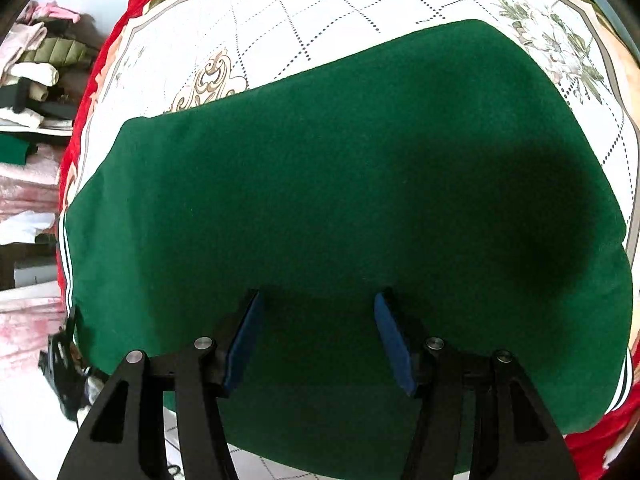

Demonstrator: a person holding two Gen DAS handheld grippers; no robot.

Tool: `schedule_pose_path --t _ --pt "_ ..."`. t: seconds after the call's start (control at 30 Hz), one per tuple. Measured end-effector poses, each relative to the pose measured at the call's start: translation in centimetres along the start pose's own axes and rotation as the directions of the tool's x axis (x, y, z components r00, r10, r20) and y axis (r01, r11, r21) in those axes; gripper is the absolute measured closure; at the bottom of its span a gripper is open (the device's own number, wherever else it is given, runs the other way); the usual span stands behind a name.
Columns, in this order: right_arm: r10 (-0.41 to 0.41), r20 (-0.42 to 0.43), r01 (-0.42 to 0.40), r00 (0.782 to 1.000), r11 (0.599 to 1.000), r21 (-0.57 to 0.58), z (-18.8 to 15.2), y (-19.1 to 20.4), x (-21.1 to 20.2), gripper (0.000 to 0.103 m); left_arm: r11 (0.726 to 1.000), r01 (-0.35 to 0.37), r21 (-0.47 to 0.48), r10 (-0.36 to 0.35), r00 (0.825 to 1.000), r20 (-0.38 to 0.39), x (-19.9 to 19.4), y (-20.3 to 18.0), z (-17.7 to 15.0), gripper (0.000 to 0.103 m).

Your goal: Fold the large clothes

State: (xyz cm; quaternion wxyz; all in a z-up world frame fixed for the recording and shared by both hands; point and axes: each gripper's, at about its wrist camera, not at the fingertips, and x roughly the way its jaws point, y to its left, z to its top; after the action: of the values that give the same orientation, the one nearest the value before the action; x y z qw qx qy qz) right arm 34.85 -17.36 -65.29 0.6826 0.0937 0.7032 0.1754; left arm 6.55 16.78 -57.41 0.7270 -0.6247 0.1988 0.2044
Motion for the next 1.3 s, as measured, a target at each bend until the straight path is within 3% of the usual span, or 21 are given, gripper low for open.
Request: schedule_pose_path --t 0.1,0.23,0.27,0.3,0.4,0.5,0.57,0.63,0.73,0.8,0.97,1.03,1.13,1.17,1.2,1.3 --pt "-0.01 -0.008 0.01 1.0 1.0 -0.005 0.2 0.2 0.2 0.042 0.998 -0.029 0.059 0.029 1.0 0.005 1.2 -1.2 -0.1 0.036" --pt "-0.02 -0.013 0.02 1.0 1.0 -0.016 0.4 0.8 0.8 0.025 0.974 -0.094 0.207 0.094 0.996 0.012 2.8 -4.4 -0.5 0.039" --pt "-0.028 -0.014 0.027 1.0 0.999 -0.026 0.4 1.1 1.0 0.02 0.959 -0.126 0.254 0.123 0.992 0.03 3.0 -5.3 -0.5 0.071" --pt "-0.038 -0.015 0.038 0.999 0.998 -0.043 0.5 1.5 1.4 0.017 0.948 -0.151 0.279 0.145 0.989 0.039 3.2 -5.9 -0.5 0.085" --pt "-0.076 -0.003 0.075 0.997 0.994 -0.077 0.7 2.3 2.0 0.015 0.935 -0.173 0.31 0.163 0.985 0.057 2.8 -7.8 0.0 0.089" --pt "-0.067 0.01 0.068 0.998 0.994 -0.091 0.9 3.2 1.7 0.02 0.926 -0.184 0.331 0.166 0.983 0.082 1.7 -9.3 1.4 0.09" --pt "-0.034 0.004 0.034 0.999 0.995 -0.091 0.9 3.9 1.2 0.046 0.916 -0.193 0.353 0.162 0.98 0.114 -0.7 -10.1 2.4 0.09" --pt "0.095 -0.019 -0.096 0.995 0.994 -0.052 0.8 4.5 0.4 0.059 0.9 -0.207 0.383 0.155 0.975 0.162 -4.2 -11.2 4.0 0.09" --pt "0.169 -0.03 -0.17 0.985 0.984 -0.051 0.5 6.0 -0.1 0.059 0.888 -0.214 0.407 0.138 0.968 0.208 -8.2 -11.4 5.7 0.09" --pt "0.168 -0.061 -0.172 0.984 0.983 -0.065 0.3 6.7 0.9 0.059 0.901 -0.201 0.384 0.139 0.973 0.183 -8.7 -9.7 7.0 0.089" --pt "0.134 -0.113 -0.14 0.985 0.989 -0.045 0.1 7.0 3.8 0.059 0.967 -0.195 0.167 0.175 0.977 0.124 -7.3 -1.0 8.5 0.084" --pt "0.119 -0.107 -0.127 0.987 0.989 -0.07 0.3 7.2 3.7 0.059 0.987 -0.139 0.077 0.13 0.985 0.113 -7.0 1.7 8.9 0.078" --pt "0.115 -0.112 -0.123 0.987 0.99 -0.074 0.2 7.7 3.8 0.059 0.999 -0.049 -0.013 0.05 0.994 0.097 -6.1 4.6 9.3 0.06" --pt "0.114 -0.113 -0.123 0.987 0.99 -0.074 0.2 7.9 3.8 0.059 0.999 -0.031 -0.014 0.032 0.995 0.092 -5.5 4.8 9.2 0.049" --pt "0.113 -0.115 -0.122 0.987 0.99 -0.073 0.3 8.0 3.7 0.059 1.0 -0.025 -0.002 0.026 0.995 0.093 -5.1 4.9 9.2 0.044" --pt "0.108 -0.123 -0.116 0.987 0.991 -0.062 0.7 9.0 4.5 0.058 0.992 -0.079 0.096 0.07 0.993 0.091 -3.6 3.6 9.0 0.043"
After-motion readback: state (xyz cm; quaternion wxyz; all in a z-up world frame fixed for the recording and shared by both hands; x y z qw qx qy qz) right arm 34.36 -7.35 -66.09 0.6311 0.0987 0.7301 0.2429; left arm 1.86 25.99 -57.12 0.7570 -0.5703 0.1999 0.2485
